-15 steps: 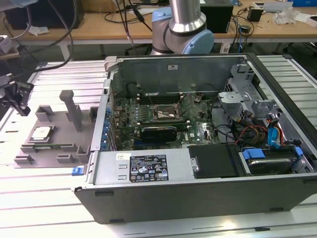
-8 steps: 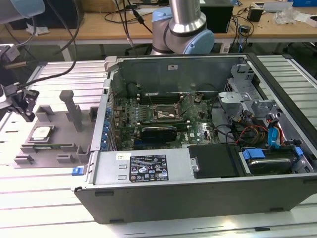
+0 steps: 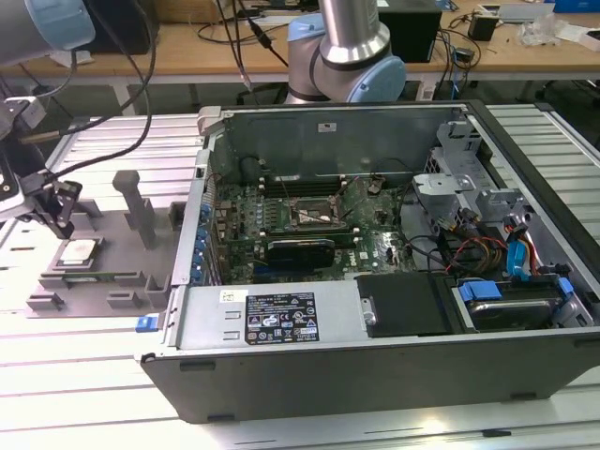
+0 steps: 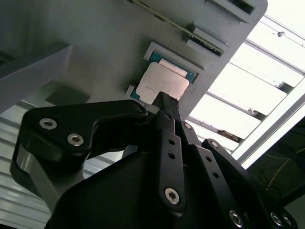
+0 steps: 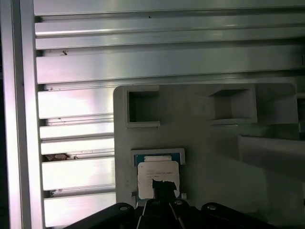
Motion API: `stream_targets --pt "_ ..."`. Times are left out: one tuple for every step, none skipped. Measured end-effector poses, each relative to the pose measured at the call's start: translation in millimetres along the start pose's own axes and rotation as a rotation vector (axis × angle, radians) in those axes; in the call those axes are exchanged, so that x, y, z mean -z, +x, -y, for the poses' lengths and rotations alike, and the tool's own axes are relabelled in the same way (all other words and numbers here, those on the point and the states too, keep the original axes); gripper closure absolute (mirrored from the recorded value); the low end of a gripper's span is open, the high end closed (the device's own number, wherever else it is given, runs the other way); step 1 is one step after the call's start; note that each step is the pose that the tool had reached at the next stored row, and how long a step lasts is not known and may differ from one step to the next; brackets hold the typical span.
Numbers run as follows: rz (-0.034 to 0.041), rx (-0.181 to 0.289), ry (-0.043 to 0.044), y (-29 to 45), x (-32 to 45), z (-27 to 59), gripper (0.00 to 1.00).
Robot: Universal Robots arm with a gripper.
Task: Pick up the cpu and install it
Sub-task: 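Pick up the cpu and move it towards the insertion slot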
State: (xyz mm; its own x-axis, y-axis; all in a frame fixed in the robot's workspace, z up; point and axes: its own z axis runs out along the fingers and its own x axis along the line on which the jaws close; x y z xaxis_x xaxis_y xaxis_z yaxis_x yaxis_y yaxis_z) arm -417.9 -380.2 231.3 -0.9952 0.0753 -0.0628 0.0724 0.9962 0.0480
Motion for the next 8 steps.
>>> stream_targets --pt "0.0 0.0 0.0 0.0 -1.9 0.1 0.89" --pt "0.0 0.0 0.0 0.1 -3.6 0.1 0.89" --pt "0.0 0.0 0.0 0.1 -6.3 0.3 0.89" --pt "0.0001 0.0 -0.0001 0.2 -9.5 0.4 0.89" --pt "-0.0001 0.0 0.0001 0.2 -9.7 0.4 0.89" --pt "-0.0001 0.0 0.0001 0.2 -9.8 0.4 0.89" --pt "-0.0001 0.0 0.0001 0.2 -9.8 0.4 0.89" --pt "-0.0001 0.0 0.0001 0.2 -9.8 0.5 0.89"
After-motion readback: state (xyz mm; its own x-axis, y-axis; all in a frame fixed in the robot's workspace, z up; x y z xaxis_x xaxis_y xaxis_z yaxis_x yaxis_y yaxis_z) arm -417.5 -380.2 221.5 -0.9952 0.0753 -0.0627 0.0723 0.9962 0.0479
